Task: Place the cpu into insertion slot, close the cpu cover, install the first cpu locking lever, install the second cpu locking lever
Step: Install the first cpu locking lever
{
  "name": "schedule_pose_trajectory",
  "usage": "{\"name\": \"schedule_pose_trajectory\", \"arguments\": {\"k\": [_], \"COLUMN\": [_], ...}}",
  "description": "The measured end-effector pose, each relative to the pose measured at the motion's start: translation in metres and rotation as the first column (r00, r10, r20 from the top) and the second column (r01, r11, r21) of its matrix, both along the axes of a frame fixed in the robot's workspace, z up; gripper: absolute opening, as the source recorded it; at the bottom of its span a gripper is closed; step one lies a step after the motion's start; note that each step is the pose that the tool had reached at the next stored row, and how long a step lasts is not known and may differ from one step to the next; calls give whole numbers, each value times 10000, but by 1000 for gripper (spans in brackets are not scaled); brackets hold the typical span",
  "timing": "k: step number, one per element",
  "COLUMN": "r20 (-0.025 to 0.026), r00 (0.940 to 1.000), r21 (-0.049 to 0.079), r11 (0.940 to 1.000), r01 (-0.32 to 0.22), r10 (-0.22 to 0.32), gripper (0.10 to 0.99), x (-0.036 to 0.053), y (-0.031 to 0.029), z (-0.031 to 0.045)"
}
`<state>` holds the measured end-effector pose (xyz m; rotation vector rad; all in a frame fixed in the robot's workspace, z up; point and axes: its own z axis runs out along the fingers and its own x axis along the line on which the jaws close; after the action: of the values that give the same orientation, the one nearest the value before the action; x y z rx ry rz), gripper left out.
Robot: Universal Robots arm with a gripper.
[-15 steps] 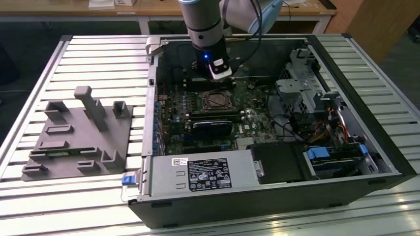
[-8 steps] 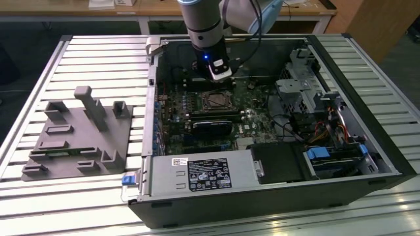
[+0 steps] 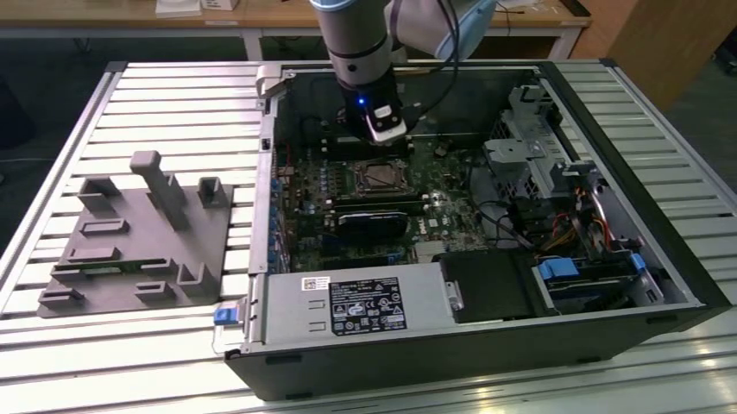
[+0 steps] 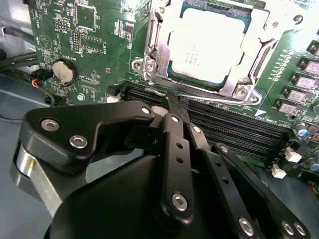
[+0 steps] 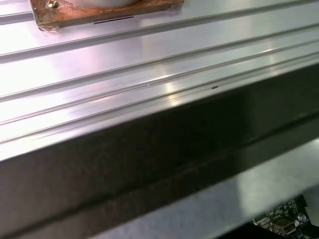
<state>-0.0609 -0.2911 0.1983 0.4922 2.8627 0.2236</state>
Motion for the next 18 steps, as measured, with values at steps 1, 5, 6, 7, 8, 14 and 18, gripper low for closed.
{"name": "schedule_pose_trajectory", "arguments": {"k": [1, 5, 6, 7, 8, 14, 18], "r20": [0, 0, 0, 0, 0, 0, 0], "r00": [10000, 10000, 10000, 10000, 10000, 10000, 10000], "r21": [-2, -11, -12, -14, -15, -21, -24], "r11": [10000, 10000, 10000, 10000, 10000, 10000, 10000], "r01": [1, 9, 11, 13, 15, 36, 59], "r10": [-1, -9, -11, -13, -15, -36, -59], "gripper": [106, 106, 106, 106, 106, 106, 106], "x": [0, 0, 0, 0, 0, 0, 1], "y": [0, 0, 0, 0, 0, 0, 0], "z": [-3, -13, -16, -19, -21, -32, -35]}}
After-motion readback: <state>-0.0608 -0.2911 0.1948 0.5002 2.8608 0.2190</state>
